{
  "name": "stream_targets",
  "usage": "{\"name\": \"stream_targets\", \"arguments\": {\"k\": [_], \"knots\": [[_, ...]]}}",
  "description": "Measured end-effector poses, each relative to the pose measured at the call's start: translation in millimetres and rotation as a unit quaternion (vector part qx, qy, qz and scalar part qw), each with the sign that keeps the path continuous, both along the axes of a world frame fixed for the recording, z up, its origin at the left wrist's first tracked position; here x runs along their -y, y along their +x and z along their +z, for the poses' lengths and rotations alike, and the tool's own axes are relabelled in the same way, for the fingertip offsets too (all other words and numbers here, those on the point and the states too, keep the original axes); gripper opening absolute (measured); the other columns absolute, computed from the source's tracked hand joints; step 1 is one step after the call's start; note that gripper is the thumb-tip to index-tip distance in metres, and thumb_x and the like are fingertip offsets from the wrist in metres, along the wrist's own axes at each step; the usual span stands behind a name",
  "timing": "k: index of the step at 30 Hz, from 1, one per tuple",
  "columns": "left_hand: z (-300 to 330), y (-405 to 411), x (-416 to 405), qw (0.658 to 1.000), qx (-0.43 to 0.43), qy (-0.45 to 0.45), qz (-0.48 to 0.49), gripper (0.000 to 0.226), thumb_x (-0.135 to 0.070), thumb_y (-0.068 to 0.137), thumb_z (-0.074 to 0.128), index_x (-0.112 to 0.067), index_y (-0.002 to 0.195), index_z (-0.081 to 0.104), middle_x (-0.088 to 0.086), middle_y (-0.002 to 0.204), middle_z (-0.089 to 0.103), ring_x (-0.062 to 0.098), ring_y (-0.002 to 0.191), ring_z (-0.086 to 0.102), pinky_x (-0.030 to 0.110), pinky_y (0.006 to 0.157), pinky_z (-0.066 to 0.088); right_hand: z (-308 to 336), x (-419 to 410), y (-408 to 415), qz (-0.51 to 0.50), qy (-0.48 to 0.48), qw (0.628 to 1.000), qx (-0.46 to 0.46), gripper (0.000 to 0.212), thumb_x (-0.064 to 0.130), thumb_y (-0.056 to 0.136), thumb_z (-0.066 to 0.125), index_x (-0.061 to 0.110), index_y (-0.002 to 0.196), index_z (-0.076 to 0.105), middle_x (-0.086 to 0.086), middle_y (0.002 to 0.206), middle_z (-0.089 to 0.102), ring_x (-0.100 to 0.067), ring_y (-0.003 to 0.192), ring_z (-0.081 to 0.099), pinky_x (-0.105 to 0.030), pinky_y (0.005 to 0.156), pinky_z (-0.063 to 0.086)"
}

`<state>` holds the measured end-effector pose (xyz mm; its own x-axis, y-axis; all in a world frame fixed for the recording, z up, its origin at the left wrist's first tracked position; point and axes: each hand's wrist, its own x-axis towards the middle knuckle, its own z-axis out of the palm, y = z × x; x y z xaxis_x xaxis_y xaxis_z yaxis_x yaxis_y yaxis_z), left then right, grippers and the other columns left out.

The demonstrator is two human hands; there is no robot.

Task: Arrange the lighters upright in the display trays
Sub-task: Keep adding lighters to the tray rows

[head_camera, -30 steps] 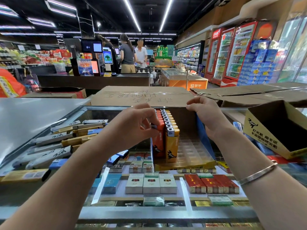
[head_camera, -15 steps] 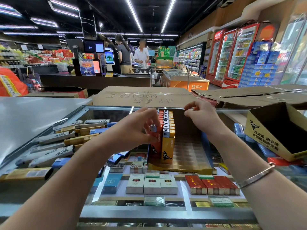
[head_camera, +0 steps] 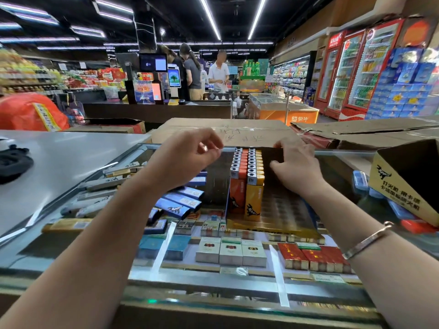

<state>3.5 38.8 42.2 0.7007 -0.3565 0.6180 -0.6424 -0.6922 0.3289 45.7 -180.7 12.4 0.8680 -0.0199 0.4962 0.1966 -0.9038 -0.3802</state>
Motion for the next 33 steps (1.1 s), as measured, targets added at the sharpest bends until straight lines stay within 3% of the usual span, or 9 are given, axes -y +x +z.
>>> {"name": "stream_targets", "arguments": {"k": [6,9,13,16,20,24,28,31,33], "knots": [[7.0,-23.8,-19.3,0.997,0.001,0.080,0.009,0.033,0.007,0.082,0.057,-0.018,0.100,0.067,-0.014,0.085,0.061,-0.007,0.082,0.058,0.009,0.076,0.048,2.1,-0.8,-1.6,-0.002,0.001,1.000,-0.003,0.038,0.021,0.086,0.056,0.012,0.122,0.049,-0.013,0.125,0.049,-0.033,0.118,0.039,-0.046,0.091,0.040],[0.3,-33.6,-34.5,0.979,-0.103,0.162,0.067,0.048,0.009,0.078,0.054,-0.028,0.107,0.065,-0.014,0.101,0.061,-0.001,0.098,0.055,0.020,0.087,0.045,2.6,-2.0,-2.9,0.002,0.019,1.000,-0.005,0.037,0.020,0.085,0.056,0.011,0.121,0.050,-0.014,0.125,0.050,-0.033,0.117,0.039,-0.045,0.091,0.039],[-11.2,-39.8,-43.3,0.910,-0.242,0.307,0.137,0.061,-0.003,0.078,0.055,-0.033,0.131,0.047,-0.011,0.136,0.046,0.013,0.121,0.043,0.033,0.097,0.040,2.5,-1.7,-4.7,0.007,0.032,0.999,-0.006,0.038,0.019,0.085,0.055,0.011,0.122,0.051,-0.014,0.125,0.050,-0.034,0.119,0.039,-0.045,0.092,0.037],[-13.3,-40.9,-45.4,0.875,-0.330,0.324,0.145,0.070,-0.012,0.081,0.059,-0.037,0.140,0.032,-0.008,0.147,0.033,0.015,0.129,0.036,0.036,0.103,0.038,2.3,-0.9,-5.4,0.012,0.041,0.999,-0.001,0.037,0.018,0.086,0.055,0.011,0.121,0.052,-0.015,0.125,0.051,-0.034,0.119,0.039,-0.043,0.091,0.037],[-5.1,-47.5,-59.7,0.865,-0.381,0.301,0.125,0.078,-0.019,0.077,0.064,-0.042,0.141,0.025,-0.014,0.152,0.021,0.010,0.136,0.025,0.037,0.111,0.026,1.7,-0.3,-3.0,0.014,0.044,0.999,0.001,0.037,0.017,0.085,0.055,0.010,0.122,0.052,-0.015,0.125,0.051,-0.034,0.119,0.039,-0.041,0.090,0.037],[-15.9,-56.0,-79.5,0.844,-0.375,0.349,0.160,0.075,-0.023,0.079,0.063,-0.040,0.141,0.024,-0.014,0.150,0.023,0.011,0.132,0.029,0.035,0.110,0.029,0.6,0.3,0.2,0.017,0.052,0.999,0.000,0.037,0.017,0.085,0.055,0.010,0.121,0.052,-0.014,0.125,0.052,-0.034,0.118,0.039,-0.040,0.087,0.036],[-38.9,-57.1,-86.7,0.898,-0.256,0.308,0.183,0.052,-0.023,0.085,0.060,-0.035,0.131,0.039,-0.017,0.133,0.041,0.006,0.111,0.046,0.028,0.094,0.041,-1.1,1.5,1.9,0.022,0.057,0.998,0.001,0.037,0.016,0.085,0.055,0.011,0.122,0.052,-0.014,0.125,0.051,-0.035,0.119,0.038,-0.038,0.084,0.034],[-54.3,-51.8,-87.1,0.934,-0.144,0.268,0.186,0.042,-0.020,0.084,0.059,-0.034,0.122,0.048,-0.016,0.122,0.049,0.004,0.092,0.048,0.020,0.075,0.038,-1.3,1.5,2.4,0.021,0.057,0.998,0.000,0.038,0.017,0.085,0.056,0.012,0.122,0.052,-0.014,0.126,0.052,-0.035,0.120,0.037,-0.039,0.084,0.033],[-61.6,-46.4,-85.9,0.948,-0.107,0.243,0.178,0.037,-0.020,0.085,0.060,-0.030,0.119,0.052,-0.012,0.117,0.052,0.003,0.086,0.045,0.018,0.071,0.035,-0.9,1.2,2.3,0.018,0.058,0.998,-0.001,0.038,0.017,0.085,0.056,0.012,0.122,0.052,-0.014,0.126,0.051,-0.035,0.120,0.037,-0.040,0.087,0.034]]}}
